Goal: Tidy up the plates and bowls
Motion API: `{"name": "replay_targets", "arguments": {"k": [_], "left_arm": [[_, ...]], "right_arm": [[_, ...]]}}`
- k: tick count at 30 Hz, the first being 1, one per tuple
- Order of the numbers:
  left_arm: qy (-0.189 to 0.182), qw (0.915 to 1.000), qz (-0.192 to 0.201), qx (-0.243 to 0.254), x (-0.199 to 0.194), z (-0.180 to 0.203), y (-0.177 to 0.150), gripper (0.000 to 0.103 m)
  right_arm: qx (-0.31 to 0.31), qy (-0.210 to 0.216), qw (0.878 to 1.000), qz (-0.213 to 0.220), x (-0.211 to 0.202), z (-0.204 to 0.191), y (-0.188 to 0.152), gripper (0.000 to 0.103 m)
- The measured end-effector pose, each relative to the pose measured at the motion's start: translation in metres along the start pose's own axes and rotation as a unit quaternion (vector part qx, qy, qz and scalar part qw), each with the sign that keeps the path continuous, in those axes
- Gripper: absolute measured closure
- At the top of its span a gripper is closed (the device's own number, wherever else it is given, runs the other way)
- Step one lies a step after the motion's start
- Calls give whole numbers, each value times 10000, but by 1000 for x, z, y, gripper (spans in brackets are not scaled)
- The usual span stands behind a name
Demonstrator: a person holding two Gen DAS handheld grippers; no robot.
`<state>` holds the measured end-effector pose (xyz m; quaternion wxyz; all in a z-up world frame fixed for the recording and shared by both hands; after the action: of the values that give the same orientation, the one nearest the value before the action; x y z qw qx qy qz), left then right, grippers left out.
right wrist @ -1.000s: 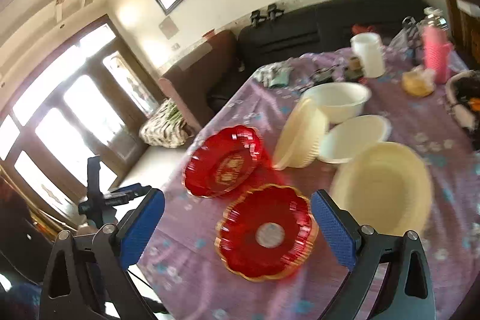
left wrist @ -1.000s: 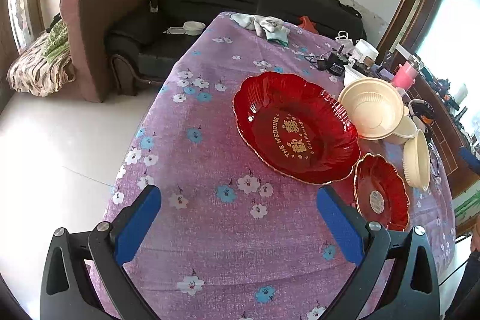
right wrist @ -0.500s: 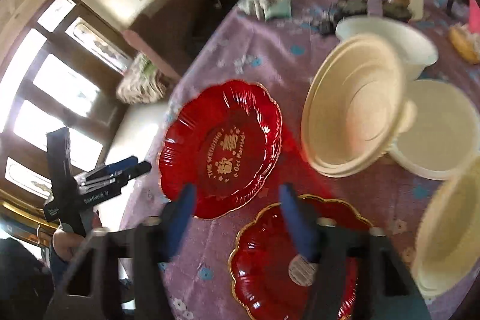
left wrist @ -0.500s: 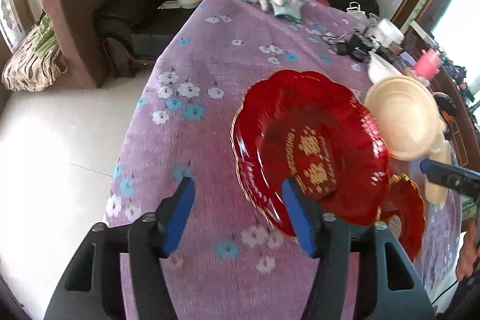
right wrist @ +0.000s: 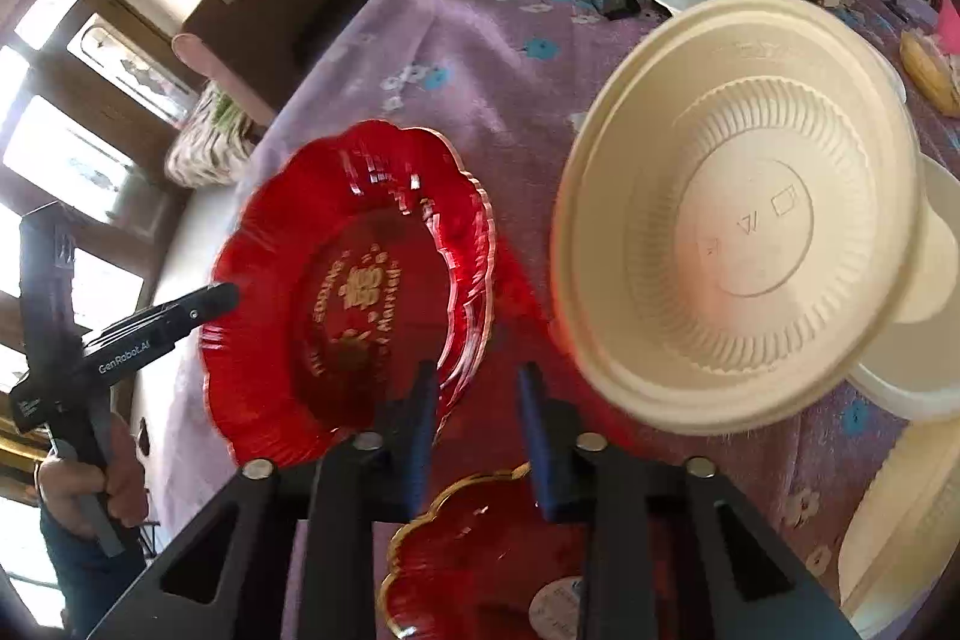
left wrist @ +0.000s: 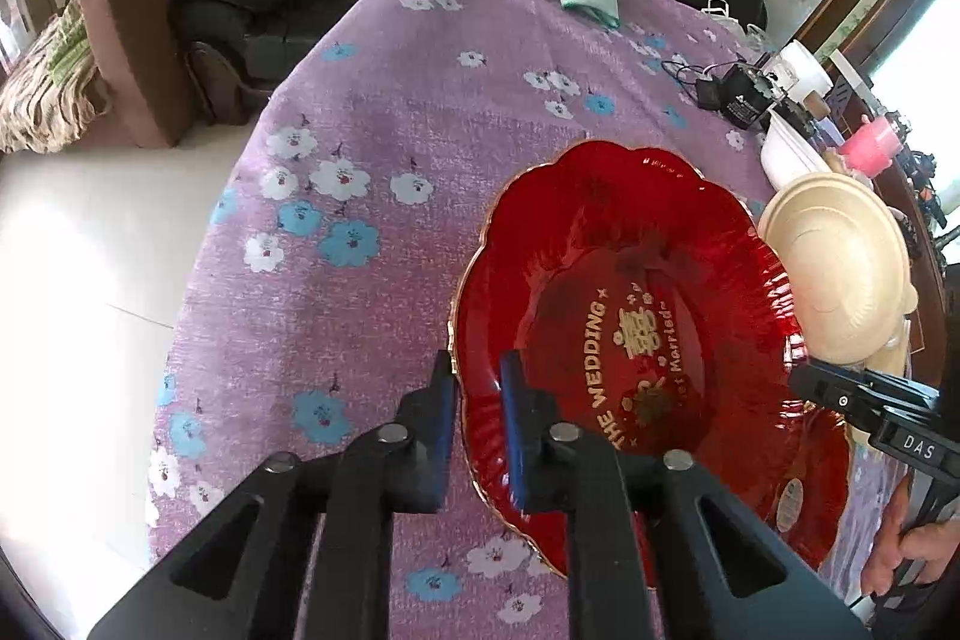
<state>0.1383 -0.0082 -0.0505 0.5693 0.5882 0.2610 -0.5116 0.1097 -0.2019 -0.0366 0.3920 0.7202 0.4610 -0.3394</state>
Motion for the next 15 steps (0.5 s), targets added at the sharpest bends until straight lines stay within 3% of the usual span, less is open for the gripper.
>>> {"name": "replay_targets", "arguments": {"k": [1, 3, 10, 15], "left_arm": [[9, 10000, 15, 22, 0, 1, -1, 92], [9, 10000, 33, 25, 0, 0, -1, 92], [-8, 9998, 206, 26, -24, -6, -21, 92], [26, 9990, 456, -12, -58, -17, -51, 92]], "right_arm": [[-34, 51, 10000, -21, 1, -2, -1, 88], [-85, 33, 10000, 40, 0, -4, -2, 89], [-230, 217, 9993, 175, -11, -17, -9, 89], [-449, 470, 9978, 132, -25, -38, -34, 88]]}}
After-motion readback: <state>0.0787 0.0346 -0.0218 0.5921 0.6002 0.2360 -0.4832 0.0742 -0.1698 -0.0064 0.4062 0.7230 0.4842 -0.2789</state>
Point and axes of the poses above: each gripper's, at about its wrist camera, not at the fingertips, and x roughly the way its jaws point, z to its right, y to its top, the point moved 10 cm from there along x, roughly the way its jaws point, and after that the axes turned 6 degrees about x, right-handed, at the moved point
